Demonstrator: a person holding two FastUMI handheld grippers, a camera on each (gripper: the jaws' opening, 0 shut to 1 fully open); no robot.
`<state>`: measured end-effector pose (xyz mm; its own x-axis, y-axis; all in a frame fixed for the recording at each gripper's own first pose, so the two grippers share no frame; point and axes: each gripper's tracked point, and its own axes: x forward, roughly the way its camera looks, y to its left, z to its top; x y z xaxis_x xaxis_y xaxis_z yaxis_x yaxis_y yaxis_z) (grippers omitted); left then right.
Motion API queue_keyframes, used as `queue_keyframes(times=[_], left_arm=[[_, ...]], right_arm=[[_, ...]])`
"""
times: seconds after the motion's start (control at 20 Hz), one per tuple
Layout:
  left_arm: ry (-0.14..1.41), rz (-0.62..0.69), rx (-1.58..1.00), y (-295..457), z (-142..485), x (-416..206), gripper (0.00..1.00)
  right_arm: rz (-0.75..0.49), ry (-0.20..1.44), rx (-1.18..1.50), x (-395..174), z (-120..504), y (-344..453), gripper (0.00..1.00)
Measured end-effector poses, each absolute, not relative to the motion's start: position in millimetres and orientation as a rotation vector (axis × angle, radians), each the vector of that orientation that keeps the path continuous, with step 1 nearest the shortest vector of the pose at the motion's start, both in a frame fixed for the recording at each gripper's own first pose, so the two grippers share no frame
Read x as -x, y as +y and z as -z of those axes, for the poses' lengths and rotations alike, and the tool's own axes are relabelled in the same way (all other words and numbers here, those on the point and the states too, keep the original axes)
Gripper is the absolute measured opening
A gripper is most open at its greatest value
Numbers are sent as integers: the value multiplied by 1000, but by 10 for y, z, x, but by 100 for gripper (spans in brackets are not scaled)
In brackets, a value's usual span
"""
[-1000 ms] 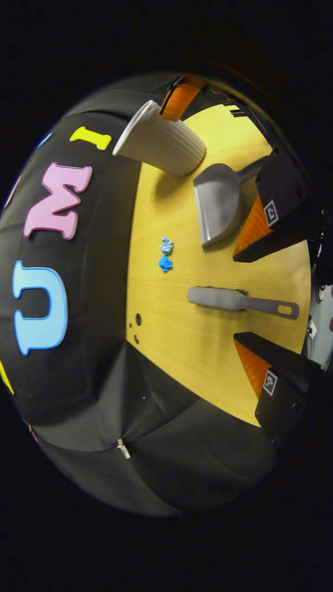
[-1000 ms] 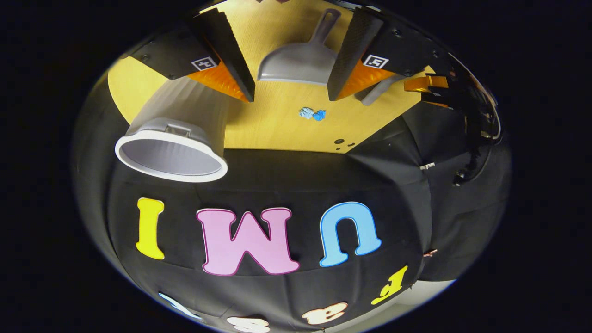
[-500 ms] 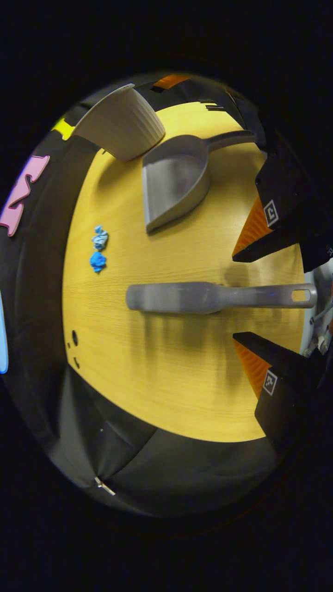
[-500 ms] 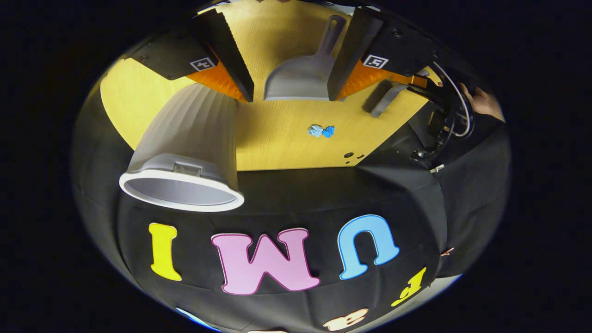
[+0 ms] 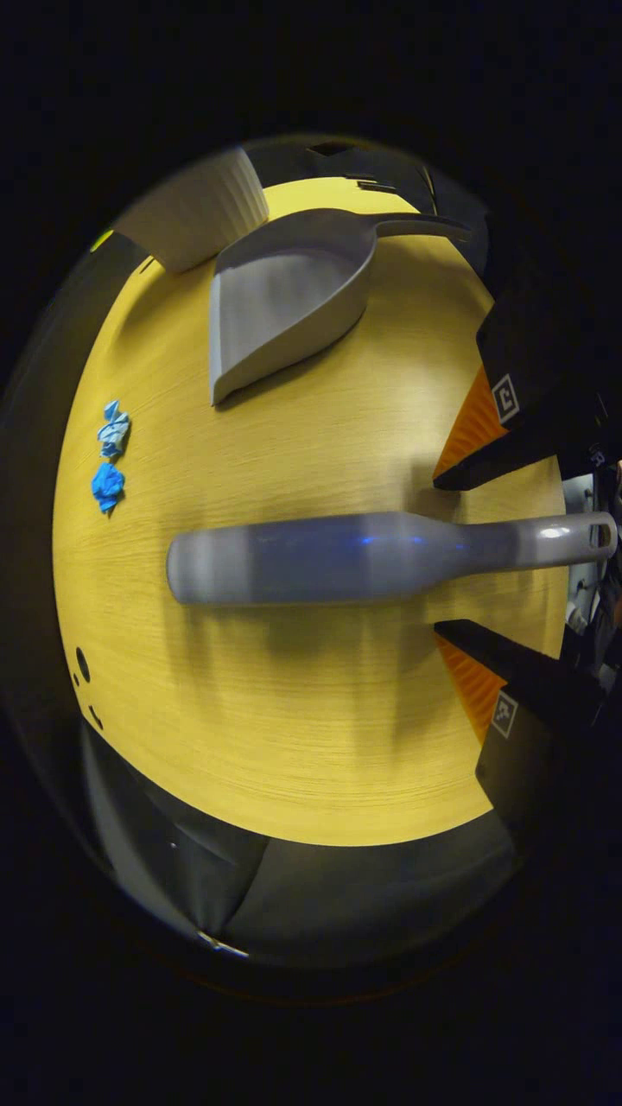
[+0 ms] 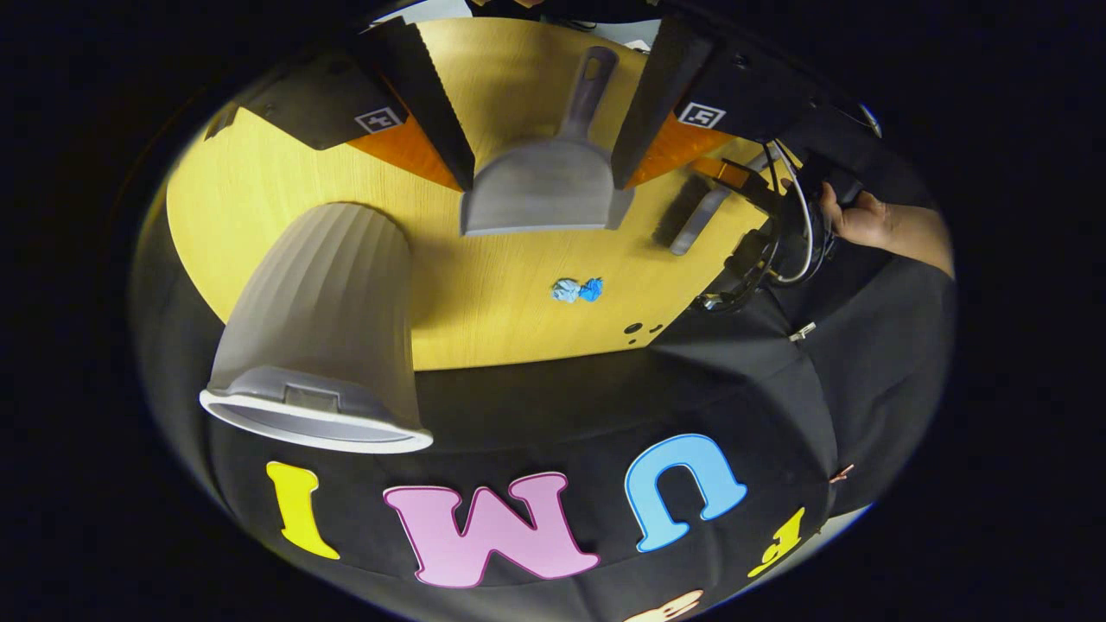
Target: Pick up the small broom and dustpan from the desktop, sweep the trash into the dustpan with the broom, and then empty the trash into the garbage bin.
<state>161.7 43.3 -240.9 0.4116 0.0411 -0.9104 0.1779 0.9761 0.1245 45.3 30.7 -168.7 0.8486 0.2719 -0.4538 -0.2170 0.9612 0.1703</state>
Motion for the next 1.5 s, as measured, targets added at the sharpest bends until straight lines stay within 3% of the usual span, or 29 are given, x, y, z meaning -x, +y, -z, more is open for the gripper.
queue_keyframes(times=[0.15, 0.25, 0.35, 0.45, 0.5, 0.65, 0.95, 1.5], left_arm=[[1221, 95, -202, 347, 2472, -1615, 88], [1238, 99, -207, 326, 2460, -1636, 70], [1247, 108, -223, 295, 2458, -1646, 66], [1261, 98, -222, 266, 2466, -1631, 54], [1258, 95, -218, 250, 2453, -1622, 40], [1230, 112, -254, 227, 2465, -1633, 28], [1180, 116, -227, 235, 2465, -1627, 27], [1149, 131, -235, 258, 2461, -1646, 27]], right_arm=[[-256, 529, -119, -462, 1790, 330, 99], [-270, 593, -122, -382, 1921, 384, 99], [-269, 652, -123, -338, 2037, 413, 99], [-265, 677, -153, -315, 2068, 449, 99], [-265, 681, -173, -315, 2087, 479, 99], [-245, 720, -164, -334, 2205, 491, 99], [-183, 923, -126, -304, 2631, 588, 99], [-75, 1094, -128, -625, 3171, 696, 99]])
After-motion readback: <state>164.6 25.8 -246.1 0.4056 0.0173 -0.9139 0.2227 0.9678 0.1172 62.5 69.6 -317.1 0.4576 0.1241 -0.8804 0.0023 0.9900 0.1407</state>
